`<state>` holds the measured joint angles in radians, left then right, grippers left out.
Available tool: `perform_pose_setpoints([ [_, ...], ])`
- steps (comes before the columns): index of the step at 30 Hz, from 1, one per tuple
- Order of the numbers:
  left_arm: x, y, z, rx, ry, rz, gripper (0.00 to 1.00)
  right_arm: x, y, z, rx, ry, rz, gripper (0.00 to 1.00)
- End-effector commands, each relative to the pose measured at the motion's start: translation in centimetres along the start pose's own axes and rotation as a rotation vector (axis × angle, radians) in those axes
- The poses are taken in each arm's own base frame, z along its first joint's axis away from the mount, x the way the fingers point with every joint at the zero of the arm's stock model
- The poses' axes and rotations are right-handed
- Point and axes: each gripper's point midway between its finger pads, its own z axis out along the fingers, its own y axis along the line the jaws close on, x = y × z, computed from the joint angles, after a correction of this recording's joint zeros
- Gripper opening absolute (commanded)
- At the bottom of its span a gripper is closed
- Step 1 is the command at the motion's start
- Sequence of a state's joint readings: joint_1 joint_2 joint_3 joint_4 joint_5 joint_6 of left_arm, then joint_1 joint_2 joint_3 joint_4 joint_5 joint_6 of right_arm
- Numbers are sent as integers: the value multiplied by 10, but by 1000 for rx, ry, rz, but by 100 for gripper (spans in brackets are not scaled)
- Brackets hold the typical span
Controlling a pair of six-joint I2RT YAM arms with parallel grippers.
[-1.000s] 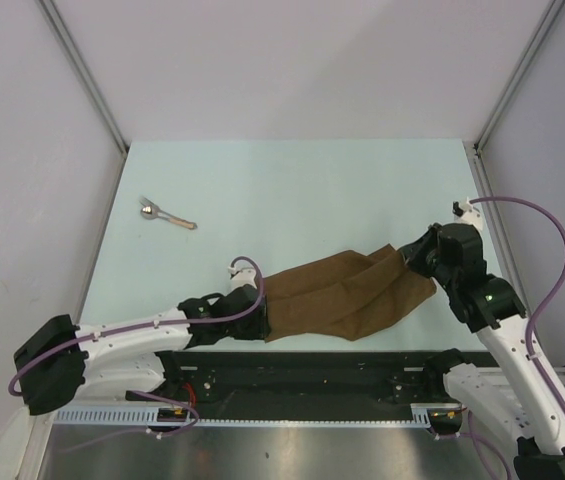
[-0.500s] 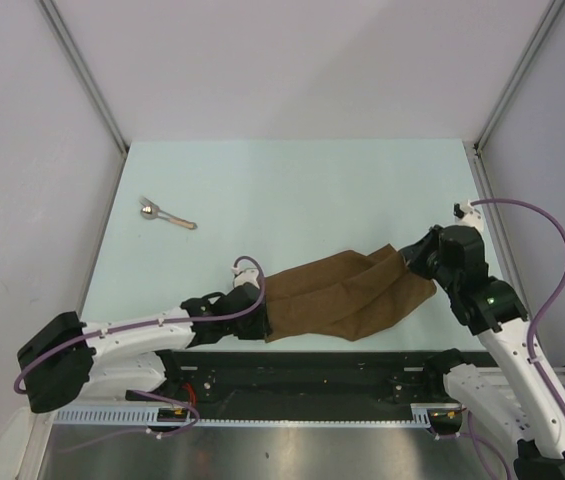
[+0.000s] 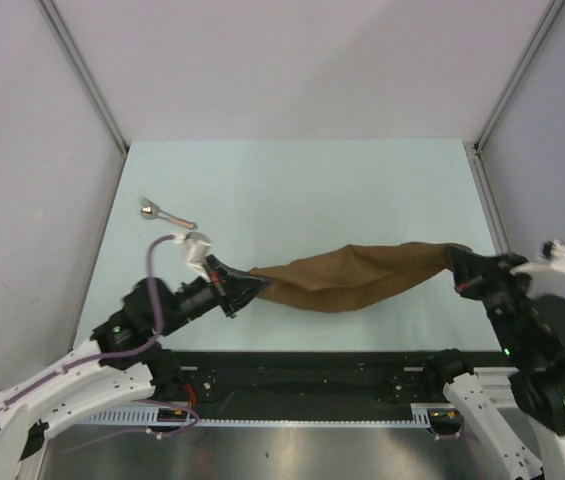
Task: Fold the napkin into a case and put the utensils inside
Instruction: Pick up the crumpled napkin from the center of the board, then flatten out the crumpled napkin at the center of the board.
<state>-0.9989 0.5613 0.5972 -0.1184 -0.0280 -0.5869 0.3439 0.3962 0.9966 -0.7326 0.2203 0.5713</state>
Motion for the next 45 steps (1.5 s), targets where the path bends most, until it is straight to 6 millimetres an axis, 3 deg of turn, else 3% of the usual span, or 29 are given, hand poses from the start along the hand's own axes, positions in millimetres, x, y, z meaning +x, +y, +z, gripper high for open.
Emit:
perform_pose_setpoints([
  [1, -75, -68, -42, 275, -227, 182, 0, -62, 30, -76, -231, -269, -50, 0],
  [4, -99, -88, -55, 326, -279, 218, 0, -80, 48, -108, -354, -357, -56, 0],
  [7, -124, -94, -53, 300, -337, 239, 0, -98, 49, -117, -347, -428, -35, 0],
  [11, -160, -65, -24, 62, -419, 215, 0, -115, 21, -71, -90, -438, 9, 0],
  [12, -176, -46, -7, -72, -443, 197, 0, -110, 19, -37, -3, -376, -15, 0],
  [13, -184, -35, 2, -137, -446, 178, 0, -115, 10, -21, 90, -385, -23, 0],
  [14, -192, -5, 8, -260, -437, 161, 0, -119, 12, -7, 133, -376, -47, 0],
  [15, -202, 8, 30, -314, -424, 82, 0, -108, 17, 35, 194, -313, -110, 0],
  [17, -223, 49, 41, -437, -428, -12, 0, -111, 14, 67, 305, -308, -165, 0],
  [19, -207, 94, 80, -531, -346, -108, 0, -102, -5, 122, 395, -273, -212, 0],
  [21, -221, 125, 95, -560, -362, -197, 0, -90, -14, 164, 320, -208, -134, 0],
  [22, -204, 153, 125, -568, -297, -228, 0, -79, -53, 196, 394, -165, -100, 0],
  [24, -209, 187, 144, -589, -285, -246, 0, -65, -72, 235, 356, -103, -21, 0],
  [25, -190, 222, 168, -628, -246, -269, 1, -49, -115, 261, 423, -48, 17, 0],
  [27, -195, 260, 194, -588, -226, -254, 17, -19, -131, 301, 340, 68, 85, 15],
  [28, -187, 279, 203, -613, -182, -252, 30, -6, -171, 328, 366, 148, 181, 20],
  [29, -186, 310, 227, -622, -143, -242, 32, -1, -177, 338, 335, 203, 249, 31],
  [30, -188, 317, 237, -605, -113, -233, 39, 9, -178, 344, 286, 269, 309, 39],
  [31, -175, 330, 239, -645, -42, -239, 44, 1, -176, 356, 246, 282, 316, 45],
  [32, -197, 331, 248, -647, -55, -173, 47, 16, -190, 360, 266, 348, 331, 51],
  [34, -205, 324, 247, -641, -22, -141, 61, 28, -195, 349, 312, 405, 282, 53],
  [35, -199, 323, 246, -635, -4, -129, 76, 20, -187, 341, 307, 382, 230, 59],
  [37, -206, 310, 234, -633, -24, -139, 83, 22, -186, 334, 306, 361, 210, 66],
  [38, -177, 316, 230, -651, 18, -181, 83, 31, -185, 329, 311, 383, 192, 66],
  [40, -178, 289, 229, -549, -26, -187, 74, 41, -181, 323, 335, 401, 149, 66],
  [41, -133, 289, 230, -539, 42, -228, 71, 51, -179, 323, 334, 416, 128, 66],
  [43, -114, 259, 241, -454, 43, -205, 63, 70, -170, 331, 354, 432, 77, 65],
  [44, -84, 261, 239, -465, 87, -241, 60, 76, -164, 337, 351, 428, 49, 65],
  [45, -73, 258, 242, -452, 99, -258, 56, 84, -155, 343, 360, 430, 14, 65],
])
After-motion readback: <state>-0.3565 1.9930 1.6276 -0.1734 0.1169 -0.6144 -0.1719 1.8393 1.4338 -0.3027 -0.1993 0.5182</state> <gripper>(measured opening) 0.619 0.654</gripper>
